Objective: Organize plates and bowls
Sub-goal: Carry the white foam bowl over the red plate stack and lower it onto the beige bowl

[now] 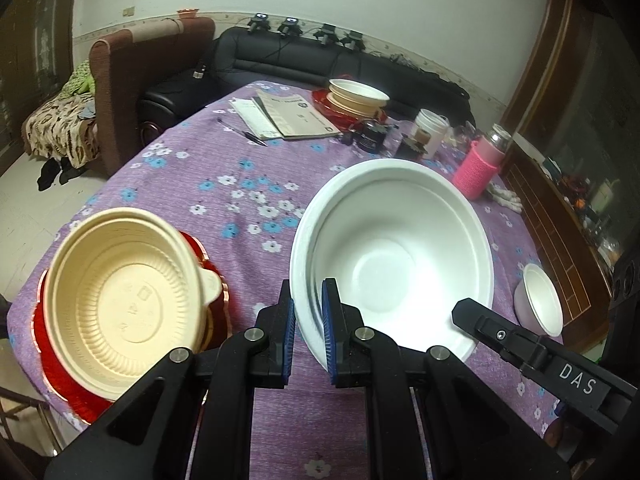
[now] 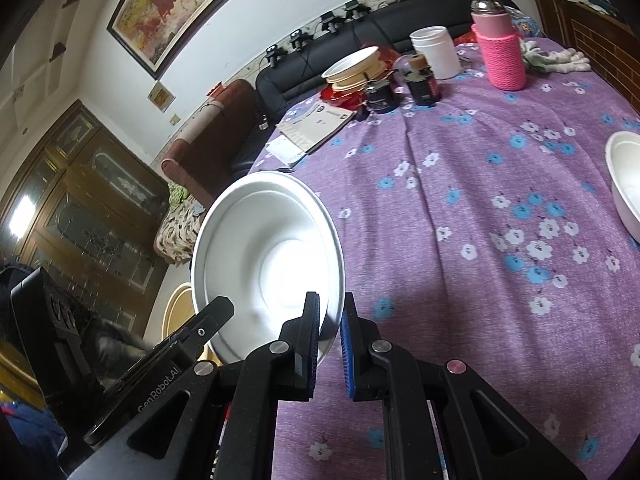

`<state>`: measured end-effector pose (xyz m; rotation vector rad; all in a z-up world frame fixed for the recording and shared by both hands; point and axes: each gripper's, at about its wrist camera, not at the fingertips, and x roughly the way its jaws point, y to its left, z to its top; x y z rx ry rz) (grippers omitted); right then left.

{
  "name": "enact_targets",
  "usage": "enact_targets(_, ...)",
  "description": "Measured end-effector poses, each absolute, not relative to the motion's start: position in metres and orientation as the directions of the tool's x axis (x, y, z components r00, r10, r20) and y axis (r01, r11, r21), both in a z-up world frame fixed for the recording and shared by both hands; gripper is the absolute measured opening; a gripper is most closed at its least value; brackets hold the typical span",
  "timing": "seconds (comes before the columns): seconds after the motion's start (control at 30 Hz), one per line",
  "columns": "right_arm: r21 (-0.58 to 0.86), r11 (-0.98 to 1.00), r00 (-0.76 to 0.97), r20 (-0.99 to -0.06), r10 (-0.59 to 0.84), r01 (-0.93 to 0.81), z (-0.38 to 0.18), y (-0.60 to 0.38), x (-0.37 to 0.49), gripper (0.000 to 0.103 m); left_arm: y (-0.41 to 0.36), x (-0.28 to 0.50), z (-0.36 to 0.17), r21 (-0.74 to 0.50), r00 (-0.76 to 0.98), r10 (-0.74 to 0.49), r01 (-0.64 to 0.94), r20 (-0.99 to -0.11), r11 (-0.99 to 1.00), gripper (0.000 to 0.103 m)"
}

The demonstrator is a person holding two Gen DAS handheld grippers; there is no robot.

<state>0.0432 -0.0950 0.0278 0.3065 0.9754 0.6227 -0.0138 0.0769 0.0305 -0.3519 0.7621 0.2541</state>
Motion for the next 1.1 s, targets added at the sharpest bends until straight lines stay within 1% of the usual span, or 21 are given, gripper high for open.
enact_targets(0.7,0.507,0.718,0.312,-0.666,0.678,-0.477,0.035,-0.017,0.030,0.009,0.136,-0.053,0.033,-0.234,0.685,0.197,-0.482,-0.701,0.844,0.011)
enact_targets(1.1,0.509,0.678,0.235,-0.680,0.694,-0.530,0.029,0.029,0.023,0.009,0.172,-0.069,0.024,-0.250,0.656,0.241,-0.562,-0.715,0.788,0.011)
